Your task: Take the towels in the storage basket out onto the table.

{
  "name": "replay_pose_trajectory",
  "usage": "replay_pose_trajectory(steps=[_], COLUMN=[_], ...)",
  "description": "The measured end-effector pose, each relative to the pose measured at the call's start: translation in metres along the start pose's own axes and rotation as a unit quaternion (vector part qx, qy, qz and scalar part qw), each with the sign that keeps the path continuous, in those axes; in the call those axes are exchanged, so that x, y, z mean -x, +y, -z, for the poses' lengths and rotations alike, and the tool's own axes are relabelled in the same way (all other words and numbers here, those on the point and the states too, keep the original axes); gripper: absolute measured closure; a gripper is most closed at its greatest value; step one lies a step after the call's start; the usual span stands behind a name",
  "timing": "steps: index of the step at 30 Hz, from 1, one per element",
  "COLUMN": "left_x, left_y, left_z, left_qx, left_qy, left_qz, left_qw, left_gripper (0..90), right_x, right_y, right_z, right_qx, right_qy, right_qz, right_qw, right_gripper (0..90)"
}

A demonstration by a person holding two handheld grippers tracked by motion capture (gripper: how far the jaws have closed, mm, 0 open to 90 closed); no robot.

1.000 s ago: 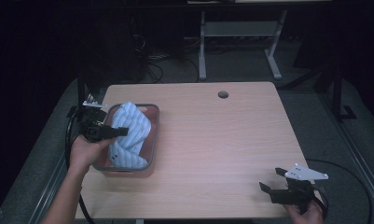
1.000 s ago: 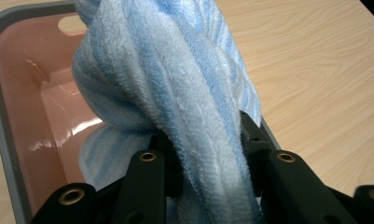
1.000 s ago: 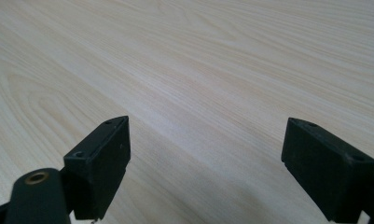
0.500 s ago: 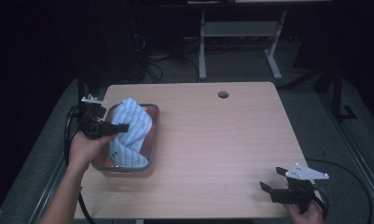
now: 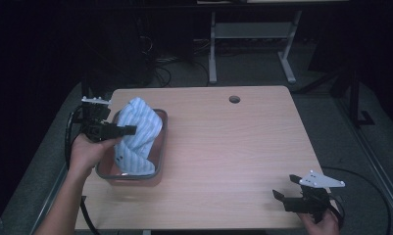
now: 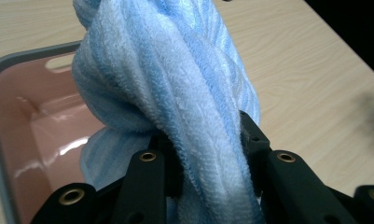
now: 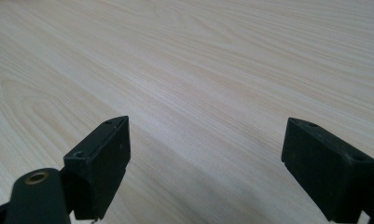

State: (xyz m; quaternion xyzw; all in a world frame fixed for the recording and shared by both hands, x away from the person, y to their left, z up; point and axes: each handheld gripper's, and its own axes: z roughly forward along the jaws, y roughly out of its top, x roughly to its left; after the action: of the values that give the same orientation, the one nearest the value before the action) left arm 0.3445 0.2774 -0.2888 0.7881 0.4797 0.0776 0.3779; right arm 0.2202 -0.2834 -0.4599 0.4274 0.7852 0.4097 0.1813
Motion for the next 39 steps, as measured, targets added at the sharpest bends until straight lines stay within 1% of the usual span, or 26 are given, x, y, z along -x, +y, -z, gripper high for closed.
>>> replay_pose_trajectory(steps=[5, 9, 10, 11, 13, 14, 15, 16, 20, 22, 27, 30, 32, 36, 39], left_x=[0.006, 0.010, 0.012, 0.013, 0.015, 0.017, 0.019, 0.021, 0.028, 0.033, 0.047, 0.056, 0.060, 0.068, 0.074], left_y=[0.004, 0.007, 0.008, 0.009, 0.011, 0.012, 0.014, 0.016, 0.023, 0.027, 0.036, 0.041, 0.044, 0.047, 0.049], left_z=[0.002, 0.003, 0.003, 0.004, 0.004, 0.004, 0.005, 0.005, 0.005, 0.004, -0.002, -0.008, -0.011, -0.021, -0.028], left_qx=[0.003, 0.005, 0.009, 0.008, 0.012, 0.013, 0.011, 0.012, 0.014, 0.009, 0.006, 0.007, 0.001, -0.001, -0.007], left_qy=[-0.004, -0.011, -0.013, -0.014, -0.019, -0.019, -0.020, -0.020, -0.029, -0.031, -0.039, -0.045, -0.049, -0.058, -0.061], left_qz=[-0.011, -0.015, -0.012, -0.016, -0.017, -0.018, -0.023, -0.022, -0.029, -0.037, -0.052, -0.057, -0.064, -0.067, -0.070], left_qw=[0.9999, 0.9998, 0.9998, 0.9997, 0.9996, 0.9996, 0.9995, 0.9995, 0.9991, 0.9988, 0.9979, 0.9973, 0.9967, 0.9961, 0.9957], left_gripper=[69.1, 69.1, 69.1, 69.1, 69.1, 69.1, 69.1, 69.1, 69.1, 69.1, 69.1, 69.1, 69.1, 69.1, 69.1], right_x=[0.000, 0.000, 0.000, 0.000, 0.000, 0.000, 0.000, 0.000, 0.001, 0.001, 0.002, 0.002, 0.002, 0.002, 0.002], right_y=[-0.001, -0.001, 0.000, 0.000, 0.000, 0.000, 0.000, 0.000, -0.001, -0.001, -0.001, -0.001, -0.001, -0.001, 0.000], right_z=[0.000, 0.000, 0.000, 0.000, 0.000, 0.000, 0.000, 0.000, 0.001, 0.001, 0.002, 0.002, 0.002, 0.002, 0.002], right_qx=[0.000, -0.001, 0.000, 0.000, 0.001, 0.001, 0.000, 0.000, 0.001, 0.002, 0.003, 0.003, 0.003, 0.004, 0.003], right_qy=[0.000, 0.000, 0.000, -0.001, -0.001, -0.001, -0.001, -0.001, -0.002, -0.002, -0.002, -0.002, -0.002, 0.000, 0.000], right_qz=[-0.002, -0.002, -0.002, -0.001, -0.001, -0.001, -0.001, -0.001, -0.002, -0.002, -0.002, -0.001, -0.003, 0.000, -0.001], right_qw=[1.0000, 1.0000, 1.0000, 1.0000, 1.0000, 1.0000, 1.0000, 1.0000, 1.0000, 1.0000, 1.0000, 1.0000, 1.0000, 1.0000, 1.0000], right_gripper=[15.0, 15.0, 15.0, 15.0, 15.0, 14.9, 15.0, 15.0, 14.9, 15.0, 15.0, 14.9, 15.0, 15.0, 14.9])
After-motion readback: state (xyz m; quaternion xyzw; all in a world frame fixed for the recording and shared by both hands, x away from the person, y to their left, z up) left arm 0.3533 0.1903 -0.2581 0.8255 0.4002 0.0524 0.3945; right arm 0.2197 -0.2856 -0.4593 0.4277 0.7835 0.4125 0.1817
